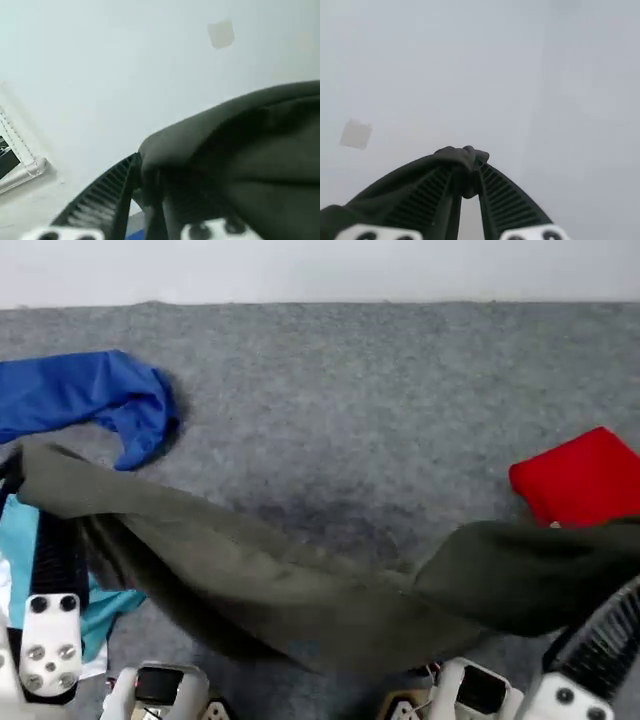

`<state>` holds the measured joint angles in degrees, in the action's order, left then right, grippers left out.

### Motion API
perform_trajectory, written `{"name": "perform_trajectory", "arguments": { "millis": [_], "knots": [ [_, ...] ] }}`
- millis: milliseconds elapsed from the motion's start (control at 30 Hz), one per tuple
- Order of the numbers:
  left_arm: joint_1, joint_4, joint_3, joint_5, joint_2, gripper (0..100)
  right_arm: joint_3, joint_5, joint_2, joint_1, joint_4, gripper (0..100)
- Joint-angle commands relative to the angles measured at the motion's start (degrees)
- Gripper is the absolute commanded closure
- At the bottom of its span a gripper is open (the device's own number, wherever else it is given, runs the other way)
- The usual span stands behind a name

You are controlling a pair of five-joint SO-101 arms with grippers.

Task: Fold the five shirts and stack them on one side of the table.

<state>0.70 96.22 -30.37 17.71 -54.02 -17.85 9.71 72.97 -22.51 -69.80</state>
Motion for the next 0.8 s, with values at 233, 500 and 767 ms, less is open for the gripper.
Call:
{"name": "perform_trajectory", "arguments": {
  "millis": [233,500,767],
  "knots": [
    [-0.18,-6.07,22.55,-0.26,1.85,99,9.23,-0.70,-8.57,-0.31,1.71,98.9],
    [-0.18,-26.64,48.66,-0.18,2.20,99,19.60,4.48,-23.87,8.92,3.12,98.9],
    [-0.18,-50.81,53.58,2.90,24.70,99,17.76,5.36,-46.29,12.26,16.84,98.9]
  ]
}}
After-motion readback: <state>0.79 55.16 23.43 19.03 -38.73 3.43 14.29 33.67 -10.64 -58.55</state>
